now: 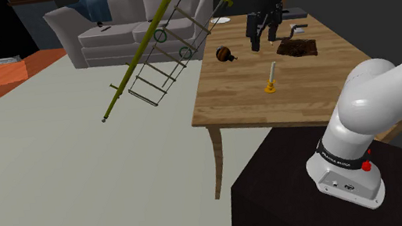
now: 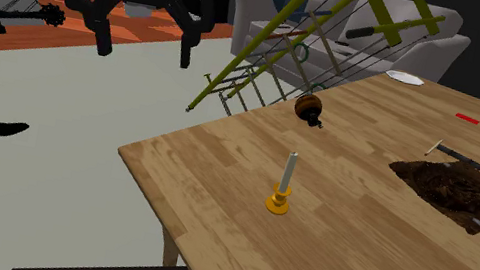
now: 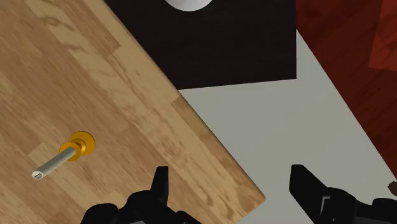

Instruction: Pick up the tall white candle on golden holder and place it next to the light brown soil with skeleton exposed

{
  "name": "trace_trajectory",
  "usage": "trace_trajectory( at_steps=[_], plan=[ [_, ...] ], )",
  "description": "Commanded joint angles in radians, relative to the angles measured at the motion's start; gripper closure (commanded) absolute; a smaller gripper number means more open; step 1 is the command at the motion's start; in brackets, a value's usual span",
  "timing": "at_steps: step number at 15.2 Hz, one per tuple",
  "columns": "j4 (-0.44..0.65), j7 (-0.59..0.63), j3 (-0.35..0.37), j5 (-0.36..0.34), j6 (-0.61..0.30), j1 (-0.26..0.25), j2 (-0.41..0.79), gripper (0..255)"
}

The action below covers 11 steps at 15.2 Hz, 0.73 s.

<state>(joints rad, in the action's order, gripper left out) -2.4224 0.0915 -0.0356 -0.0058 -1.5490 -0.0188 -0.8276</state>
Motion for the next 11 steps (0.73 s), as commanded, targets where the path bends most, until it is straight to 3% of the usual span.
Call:
trace_trajectory(
  at_steps=[1,11],
  plan=[
    [0.000,0.000,0.000,0.000,0.000,0.000,0.000,0],
    [-0.338,-0.216,-0.217,-0.183,-0.357,0.105,-0.183,0]
  ],
)
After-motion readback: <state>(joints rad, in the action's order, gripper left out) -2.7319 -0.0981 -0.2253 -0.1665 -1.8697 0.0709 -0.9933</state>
